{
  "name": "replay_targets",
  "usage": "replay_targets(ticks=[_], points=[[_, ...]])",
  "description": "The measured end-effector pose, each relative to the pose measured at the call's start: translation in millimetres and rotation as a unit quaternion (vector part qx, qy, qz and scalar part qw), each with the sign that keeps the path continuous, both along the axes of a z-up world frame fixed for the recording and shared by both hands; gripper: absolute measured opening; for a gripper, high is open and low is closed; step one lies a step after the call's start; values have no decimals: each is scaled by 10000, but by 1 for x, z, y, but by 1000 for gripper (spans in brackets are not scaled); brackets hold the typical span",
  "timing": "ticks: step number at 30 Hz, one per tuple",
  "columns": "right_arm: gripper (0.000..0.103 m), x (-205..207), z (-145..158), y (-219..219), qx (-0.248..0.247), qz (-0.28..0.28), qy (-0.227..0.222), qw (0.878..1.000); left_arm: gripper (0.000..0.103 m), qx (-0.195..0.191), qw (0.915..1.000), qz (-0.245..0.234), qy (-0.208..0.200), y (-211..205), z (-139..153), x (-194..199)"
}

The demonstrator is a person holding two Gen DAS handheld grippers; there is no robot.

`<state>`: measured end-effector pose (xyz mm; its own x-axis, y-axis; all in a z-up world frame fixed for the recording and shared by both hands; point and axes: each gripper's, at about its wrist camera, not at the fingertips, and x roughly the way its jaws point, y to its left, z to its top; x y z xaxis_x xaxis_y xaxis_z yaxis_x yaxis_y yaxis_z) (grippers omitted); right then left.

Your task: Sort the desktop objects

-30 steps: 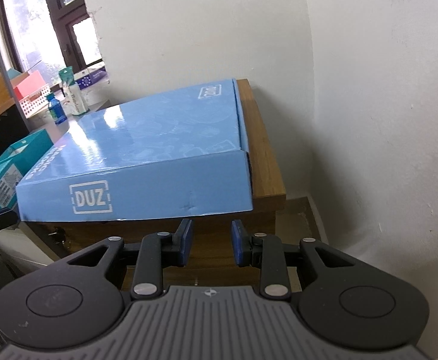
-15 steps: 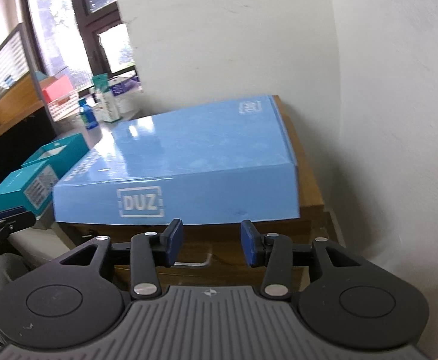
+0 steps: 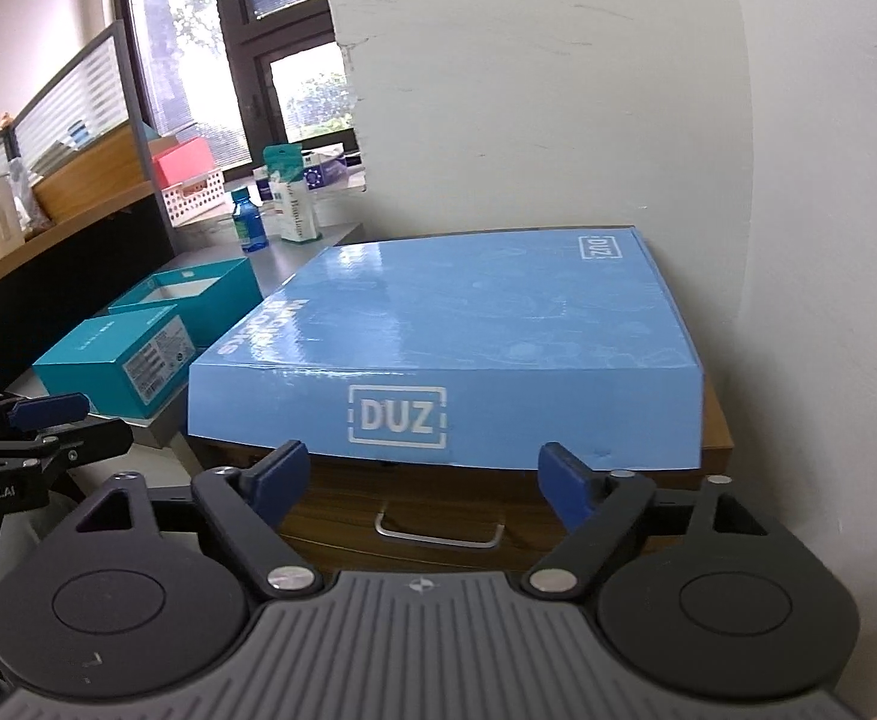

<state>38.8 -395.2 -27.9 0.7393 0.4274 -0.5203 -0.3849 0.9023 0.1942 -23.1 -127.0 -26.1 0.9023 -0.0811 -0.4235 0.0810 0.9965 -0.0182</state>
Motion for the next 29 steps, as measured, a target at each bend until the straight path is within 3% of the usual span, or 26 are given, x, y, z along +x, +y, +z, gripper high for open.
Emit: replay_targets(ticks=[5,29], points=[[103,0,1,5,28,20,49,10000,102,38,10000,-19,-44,0,2,-1],[103,17,1,43,-203,322,13,9993,102,400,9991,136,-73,2,10,-4]])
